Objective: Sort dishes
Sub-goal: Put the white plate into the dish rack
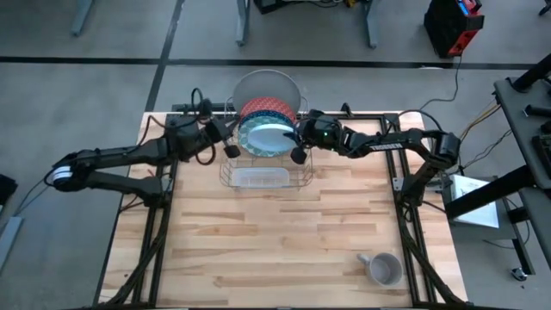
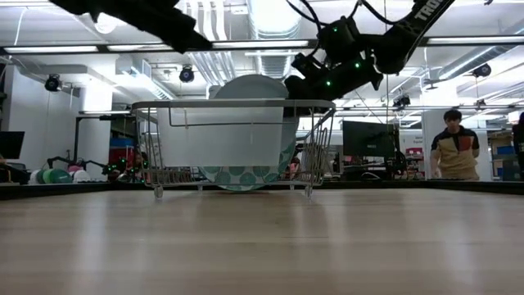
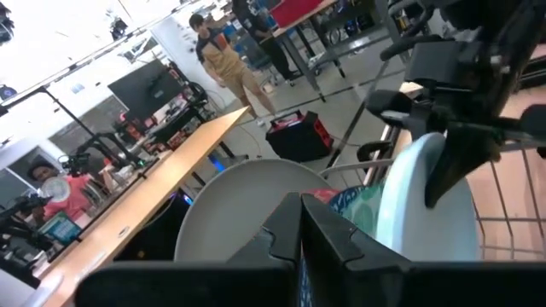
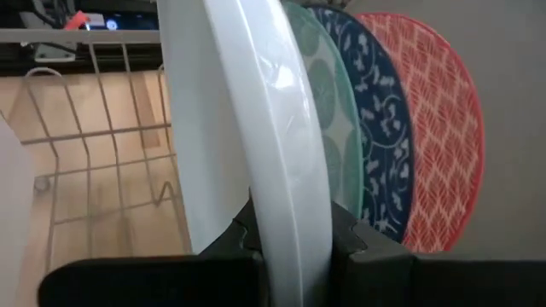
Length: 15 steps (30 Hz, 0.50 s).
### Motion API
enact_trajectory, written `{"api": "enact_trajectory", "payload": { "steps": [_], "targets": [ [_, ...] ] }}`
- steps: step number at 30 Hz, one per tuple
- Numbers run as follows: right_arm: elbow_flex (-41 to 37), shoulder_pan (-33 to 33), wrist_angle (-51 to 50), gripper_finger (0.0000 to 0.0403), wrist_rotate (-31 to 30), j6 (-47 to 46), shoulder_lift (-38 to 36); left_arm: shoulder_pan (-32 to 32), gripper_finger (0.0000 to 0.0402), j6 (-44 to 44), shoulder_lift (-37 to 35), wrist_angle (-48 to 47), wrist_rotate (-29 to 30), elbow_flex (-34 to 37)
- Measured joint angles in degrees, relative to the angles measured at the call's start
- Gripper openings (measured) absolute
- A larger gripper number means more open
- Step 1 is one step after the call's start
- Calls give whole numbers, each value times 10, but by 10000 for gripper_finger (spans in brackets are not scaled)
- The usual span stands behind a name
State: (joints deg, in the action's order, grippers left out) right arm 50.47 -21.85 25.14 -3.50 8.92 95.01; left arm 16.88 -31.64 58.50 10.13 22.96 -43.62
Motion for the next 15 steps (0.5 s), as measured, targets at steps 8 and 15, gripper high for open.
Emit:
{"api": "enact_trajectory", "payload": {
  "steps": [8,15],
  "targets": [
    [-1,-9,25,29,14,19,17,0,0,10,89,-60,0,-98],
    [-2,-9,18,29,17,3,30,1,0,7,161,-138,0,-175]
  ]
}}
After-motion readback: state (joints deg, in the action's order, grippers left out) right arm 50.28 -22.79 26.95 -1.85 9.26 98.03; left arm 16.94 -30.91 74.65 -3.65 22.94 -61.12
